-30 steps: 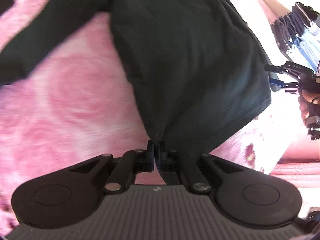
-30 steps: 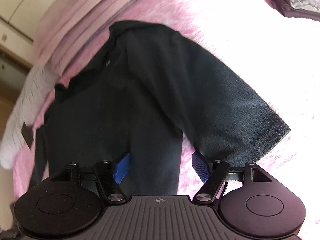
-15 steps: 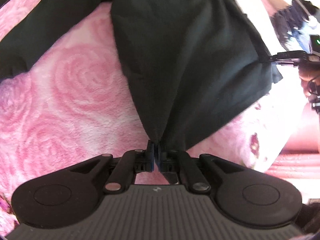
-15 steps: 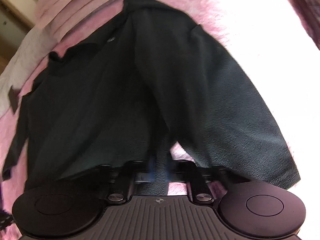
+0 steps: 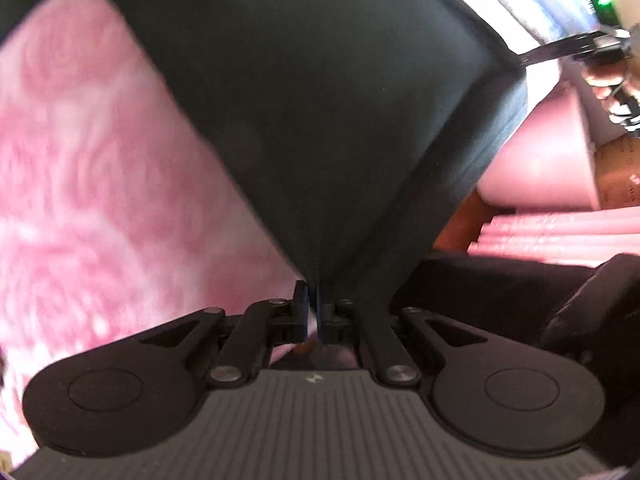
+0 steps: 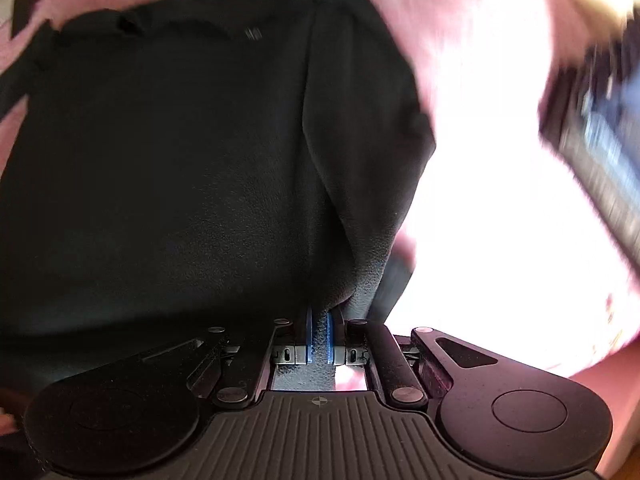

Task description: Fold clothes

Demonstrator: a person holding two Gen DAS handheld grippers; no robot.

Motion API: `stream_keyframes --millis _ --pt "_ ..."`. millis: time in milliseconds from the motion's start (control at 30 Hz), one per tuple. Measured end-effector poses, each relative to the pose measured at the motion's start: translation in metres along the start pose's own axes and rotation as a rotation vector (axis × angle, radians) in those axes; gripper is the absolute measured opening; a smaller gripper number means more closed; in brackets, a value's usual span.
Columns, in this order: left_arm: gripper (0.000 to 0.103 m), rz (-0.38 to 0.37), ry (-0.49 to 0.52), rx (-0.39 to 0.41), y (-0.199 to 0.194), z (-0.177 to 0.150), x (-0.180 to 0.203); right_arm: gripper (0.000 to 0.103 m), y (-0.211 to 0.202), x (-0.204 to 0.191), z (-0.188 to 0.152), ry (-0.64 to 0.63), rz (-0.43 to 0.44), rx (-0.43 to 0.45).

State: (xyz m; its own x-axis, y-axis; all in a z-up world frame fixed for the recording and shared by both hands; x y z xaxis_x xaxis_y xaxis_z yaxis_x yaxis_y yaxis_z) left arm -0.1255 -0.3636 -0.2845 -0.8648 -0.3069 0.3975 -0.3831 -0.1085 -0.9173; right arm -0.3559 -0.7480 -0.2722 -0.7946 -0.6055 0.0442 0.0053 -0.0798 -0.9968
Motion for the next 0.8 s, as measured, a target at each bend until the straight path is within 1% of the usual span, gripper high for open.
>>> stream_keyframes --millis 33,67,100,133,167,200,233,267,300,367,467,500,533,567,600,667,767,800 --pt "0.001 0.011 -0.011 -0.017 0.001 -0.004 -0.004 0.005 0.004 -0.001 -0.005 0.012 0.001 -0.012" --pt "0.001 0.024 -0.013 -0.015 -0.001 -0.005 -0.009 0.007 0.006 -0.003 -0.007 0.009 -0.013 -0.017" --pt "0.002 0.041 -0.011 -0.005 -0.006 -0.004 -0.015 0.012 0.005 -0.006 -0.008 -0.006 -0.031 -0.018" --pt "0.003 0.058 -0.008 0.005 -0.011 -0.001 -0.021 0.028 0.001 -0.010 -0.004 -0.039 -0.055 -0.004" --pt "0.003 0.080 -0.008 0.022 -0.017 0.006 -0.028 0.036 -0.004 -0.015 0.002 -0.074 -0.079 0.021" --pt "0.003 0.099 -0.008 0.041 -0.023 0.013 -0.034 0.049 -0.009 -0.020 0.010 -0.103 -0.095 0.051" --pt "0.003 0.115 -0.011 0.067 -0.028 0.025 -0.041 0.052 -0.015 -0.025 0.021 -0.124 -0.097 0.090" --pt "0.003 0.132 -0.013 0.094 -0.034 0.038 -0.047 0.052 -0.020 -0.030 0.033 -0.139 -0.089 0.131" --pt "0.003 0.138 -0.017 0.127 -0.039 0.051 -0.052 0.052 -0.023 -0.037 0.048 -0.149 -0.057 0.172" --pt "0.004 0.143 -0.004 0.186 -0.043 0.088 -0.057 0.052 -0.023 -0.053 0.083 -0.178 0.037 0.237" --pt "0.004 0.153 0.051 0.254 -0.039 0.149 -0.056 0.052 -0.003 -0.074 0.140 -0.213 0.163 0.284" --pt "0.004 0.155 0.079 0.274 -0.036 0.171 -0.053 0.051 0.008 -0.078 0.157 -0.219 0.195 0.282" --pt "0.004 0.157 0.107 0.293 -0.032 0.193 -0.051 0.051 0.023 -0.081 0.175 -0.228 0.217 0.267" --pt "0.004 0.157 0.125 0.300 -0.026 0.210 -0.049 0.051 0.040 -0.083 0.191 -0.249 0.228 0.235" --pt "0.004 0.154 0.145 0.306 -0.021 0.231 -0.048 0.050 0.056 -0.086 0.205 -0.278 0.236 0.188" --pt "0.005 0.142 0.182 0.314 -0.010 0.272 -0.046 0.049 0.075 -0.086 0.224 -0.330 0.263 0.099" --pt "0.008 0.117 0.192 0.282 0.016 0.327 -0.041 0.049 0.101 -0.085 0.252 -0.405 0.302 -0.037" --pt "0.008 0.123 0.195 0.283 0.020 0.343 -0.045 0.049 0.107 -0.082 0.263 -0.427 0.321 -0.078"
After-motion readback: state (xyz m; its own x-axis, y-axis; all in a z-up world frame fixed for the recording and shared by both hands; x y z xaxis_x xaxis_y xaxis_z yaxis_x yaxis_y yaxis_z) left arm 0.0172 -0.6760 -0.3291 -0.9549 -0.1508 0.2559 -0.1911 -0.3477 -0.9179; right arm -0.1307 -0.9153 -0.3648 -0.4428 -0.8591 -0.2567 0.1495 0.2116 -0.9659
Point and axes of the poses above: each gripper's, at about its wrist camera, not at the fingertips, and y roughly the way its jaws point, x to its right, z to its top, the point moved 8 cm from there along y, roughly the way its jaws point, and after that the axes turned 4 degrees about -y, right-handed, at the moved point
